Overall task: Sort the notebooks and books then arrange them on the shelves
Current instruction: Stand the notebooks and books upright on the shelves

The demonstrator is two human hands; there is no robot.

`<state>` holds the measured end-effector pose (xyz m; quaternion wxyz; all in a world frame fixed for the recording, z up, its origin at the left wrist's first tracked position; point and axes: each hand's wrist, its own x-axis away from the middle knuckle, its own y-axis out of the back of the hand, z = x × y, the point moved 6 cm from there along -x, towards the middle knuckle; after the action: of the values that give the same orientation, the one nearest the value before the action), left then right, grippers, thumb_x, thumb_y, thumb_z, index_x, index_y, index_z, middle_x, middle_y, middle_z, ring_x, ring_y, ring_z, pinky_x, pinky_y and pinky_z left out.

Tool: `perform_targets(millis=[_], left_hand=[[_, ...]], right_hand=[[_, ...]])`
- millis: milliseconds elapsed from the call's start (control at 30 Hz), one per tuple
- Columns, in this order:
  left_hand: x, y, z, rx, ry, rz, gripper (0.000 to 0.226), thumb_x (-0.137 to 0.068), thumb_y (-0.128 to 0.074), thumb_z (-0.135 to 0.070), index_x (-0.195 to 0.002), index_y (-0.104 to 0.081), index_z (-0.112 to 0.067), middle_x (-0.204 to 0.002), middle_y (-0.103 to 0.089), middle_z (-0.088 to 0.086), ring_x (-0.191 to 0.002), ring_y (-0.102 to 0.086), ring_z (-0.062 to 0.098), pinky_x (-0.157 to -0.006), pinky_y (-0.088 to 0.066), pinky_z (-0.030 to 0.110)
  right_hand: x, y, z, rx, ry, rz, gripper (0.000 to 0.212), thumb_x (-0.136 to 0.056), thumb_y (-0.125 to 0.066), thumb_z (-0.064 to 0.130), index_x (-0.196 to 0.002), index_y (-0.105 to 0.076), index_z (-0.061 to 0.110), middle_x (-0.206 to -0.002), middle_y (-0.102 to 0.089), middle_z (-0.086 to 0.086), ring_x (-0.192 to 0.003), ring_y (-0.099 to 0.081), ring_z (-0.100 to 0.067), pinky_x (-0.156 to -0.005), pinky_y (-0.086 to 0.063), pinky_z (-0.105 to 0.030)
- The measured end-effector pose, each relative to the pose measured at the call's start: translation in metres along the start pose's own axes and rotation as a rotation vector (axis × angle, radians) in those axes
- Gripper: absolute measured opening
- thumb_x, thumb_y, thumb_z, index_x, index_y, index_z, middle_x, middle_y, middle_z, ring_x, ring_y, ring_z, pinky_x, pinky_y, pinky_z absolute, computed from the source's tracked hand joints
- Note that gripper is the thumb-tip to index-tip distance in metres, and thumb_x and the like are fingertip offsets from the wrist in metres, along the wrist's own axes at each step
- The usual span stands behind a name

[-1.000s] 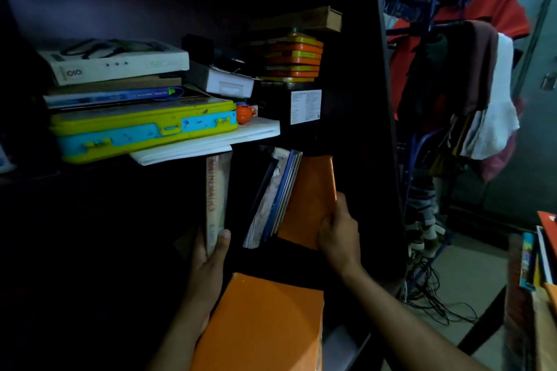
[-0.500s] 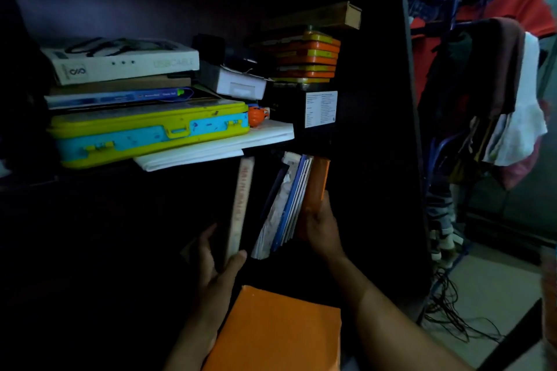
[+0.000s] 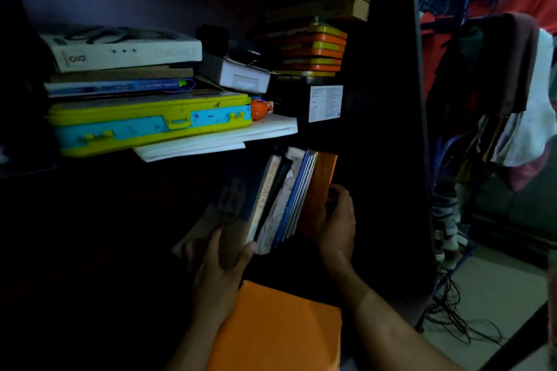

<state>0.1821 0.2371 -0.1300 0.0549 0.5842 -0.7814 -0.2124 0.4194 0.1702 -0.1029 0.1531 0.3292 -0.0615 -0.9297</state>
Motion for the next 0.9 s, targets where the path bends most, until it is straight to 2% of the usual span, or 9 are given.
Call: perform_targets(millis=[133,233,367,467,533,600,733,767,900], left_hand=[[-0.005,0.0,0.009,0.089,-0.011,0.067,0.087,-0.08,-0.07,-0.054,-0.155,-0.032,-0.032,-0.155,-0.042,0.003,-0.134,-0.046,0.027,-0.104,-0.043,0.043],[-0.005,-0.005,0.01,0.064,-0.062,0.133,0.074,-0.093,-0.069,-0.029,-0.155,-0.031,-0.034,-0.155,-0.04,0.001,-0.137,-0.044,0.023,-0.102,-0.041,0.035],[-0.01,-0.001,0.008,0.084,-0.105,0.111,0.06,-0.099,-0.061,-0.016,-0.149,-0.036,-0.038,-0.153,-0.042,-0.002,-0.134,-0.044,0.014,-0.101,-0.039,0.029],[-0.014,0.002,0.016,0.068,-0.033,0.038,0.073,-0.095,-0.067,-0.022,-0.157,-0.028,-0.027,-0.154,-0.042,0.004,-0.137,-0.043,0.024,-0.105,-0.04,0.035],[-0.017,-0.001,0.017,-0.003,-0.027,0.049,0.079,-0.094,-0.067,-0.03,-0.159,-0.023,-0.023,-0.157,-0.039,0.006,-0.142,-0.038,0.03,-0.111,-0.037,0.041],[-0.02,-0.004,0.013,-0.035,-0.049,0.119,0.076,-0.096,-0.064,-0.034,-0.159,-0.022,-0.025,-0.157,-0.037,0.0,-0.144,-0.035,0.026,-0.111,-0.033,0.036],[-0.029,-0.014,0.013,-0.066,-0.053,0.287,0.077,-0.098,-0.058,-0.044,-0.157,-0.01,-0.043,-0.163,-0.027,-0.003,-0.148,-0.029,0.023,-0.113,-0.031,0.039],[-0.03,-0.017,0.015,-0.098,-0.055,0.324,0.076,-0.098,-0.057,-0.046,-0.156,-0.007,-0.047,-0.164,-0.025,-0.004,-0.149,-0.026,0.023,-0.116,-0.03,0.041],[-0.033,-0.023,0.02,-0.157,-0.059,0.395,0.071,-0.102,-0.048,-0.047,-0.154,-0.001,-0.052,-0.165,-0.02,-0.006,-0.151,-0.022,0.022,-0.12,-0.027,0.043]], right_hand=[[0.0,-0.013,-0.002,0.033,-0.001,0.12,0.054,-0.099,-0.057,0.014,-0.148,-0.039,0.028,-0.137,-0.039,0.006,-0.1,-0.045,0.002,-0.073,-0.039,-0.005],[0.001,-0.024,-0.004,0.045,-0.002,0.232,0.07,-0.1,-0.056,0.011,-0.159,-0.023,0.029,-0.146,-0.036,0.0,-0.114,-0.04,-0.001,-0.094,-0.039,-0.015],[0.002,-0.035,-0.01,0.03,0.01,0.387,0.087,-0.1,-0.058,0.013,-0.16,0.001,0.032,-0.158,-0.026,-0.005,-0.136,-0.042,-0.02,-0.101,-0.034,-0.019],[0.004,-0.039,-0.013,-0.029,0.001,0.444,0.092,-0.1,-0.06,0.016,-0.158,0.008,0.038,-0.166,-0.01,-0.004,-0.147,-0.03,-0.027,-0.102,-0.032,-0.021],[0.003,-0.039,-0.016,-0.037,0.001,0.416,0.093,-0.098,-0.062,0.019,-0.157,0.007,0.042,-0.166,-0.012,-0.004,-0.148,-0.026,-0.029,-0.106,-0.032,-0.026],[0.004,-0.039,-0.013,-0.021,0.012,0.403,0.094,-0.097,-0.065,0.023,-0.157,0.004,0.044,-0.164,-0.02,0.0,-0.148,-0.023,-0.026,-0.113,-0.024,-0.032],[0.002,-0.046,-0.005,-0.267,0.015,0.483,0.095,-0.092,-0.07,0.01,-0.156,-0.007,0.04,-0.147,-0.035,0.026,-0.13,-0.035,0.02,-0.116,-0.033,-0.033],[-0.001,-0.048,-0.008,-0.306,-0.005,0.485,0.094,-0.091,-0.07,0.006,-0.156,-0.009,0.036,-0.141,-0.037,0.028,-0.125,-0.037,0.024,-0.114,-0.037,-0.032],[-0.005,-0.051,-0.01,-0.381,-0.018,0.463,0.094,-0.088,-0.072,0.005,-0.157,-0.012,0.028,-0.139,-0.045,0.016,-0.129,-0.044,0.011,-0.107,-0.045,-0.023]])
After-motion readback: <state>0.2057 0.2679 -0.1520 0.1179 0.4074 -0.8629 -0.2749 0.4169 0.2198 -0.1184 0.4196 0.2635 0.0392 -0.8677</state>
